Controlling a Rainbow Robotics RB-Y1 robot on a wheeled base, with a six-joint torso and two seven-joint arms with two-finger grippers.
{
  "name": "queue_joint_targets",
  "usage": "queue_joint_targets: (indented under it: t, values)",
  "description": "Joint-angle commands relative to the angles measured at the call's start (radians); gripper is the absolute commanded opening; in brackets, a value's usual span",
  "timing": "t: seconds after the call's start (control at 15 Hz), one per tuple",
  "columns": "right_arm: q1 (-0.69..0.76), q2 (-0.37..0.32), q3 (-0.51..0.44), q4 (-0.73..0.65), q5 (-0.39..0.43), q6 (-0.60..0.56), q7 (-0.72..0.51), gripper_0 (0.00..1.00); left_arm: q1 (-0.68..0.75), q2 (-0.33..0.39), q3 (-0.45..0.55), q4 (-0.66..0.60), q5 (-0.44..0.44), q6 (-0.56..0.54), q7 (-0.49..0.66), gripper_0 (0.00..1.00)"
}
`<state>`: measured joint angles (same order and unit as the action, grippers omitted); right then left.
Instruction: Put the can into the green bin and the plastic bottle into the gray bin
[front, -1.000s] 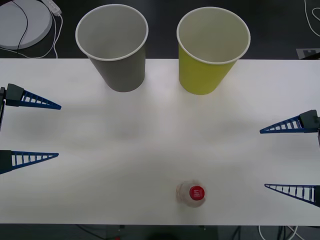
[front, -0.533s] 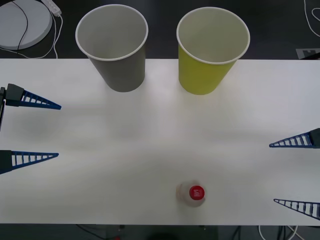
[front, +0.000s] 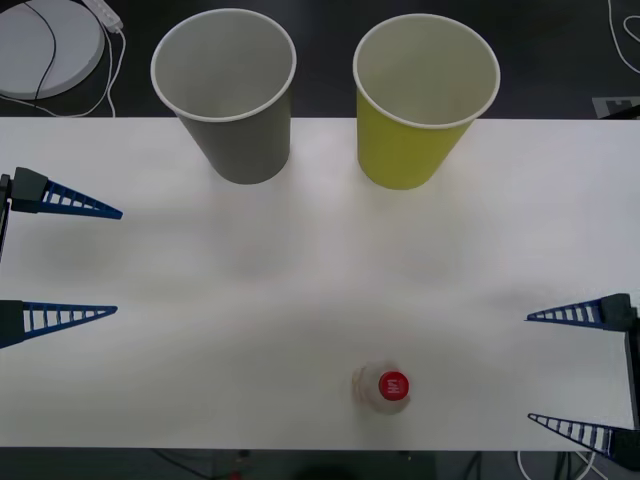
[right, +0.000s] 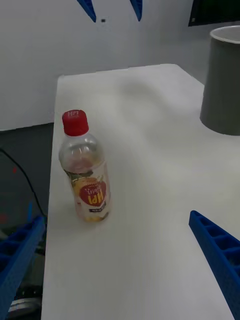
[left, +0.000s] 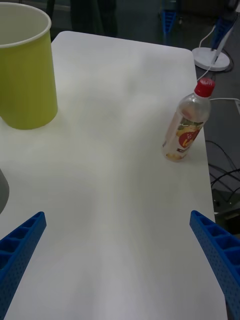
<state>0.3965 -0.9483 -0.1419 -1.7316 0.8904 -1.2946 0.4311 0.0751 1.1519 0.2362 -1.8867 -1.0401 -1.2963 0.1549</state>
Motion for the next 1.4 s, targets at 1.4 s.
queue_joint_targets:
  t: [1.4]
  values:
    - [-0.329, 0.118, 0.481, 0.354, -0.05, 0.018, 0.314, 1.0, 0.0, 0.0, 0.0, 0.0, 0.0, 0.0, 0.0, 1.0]
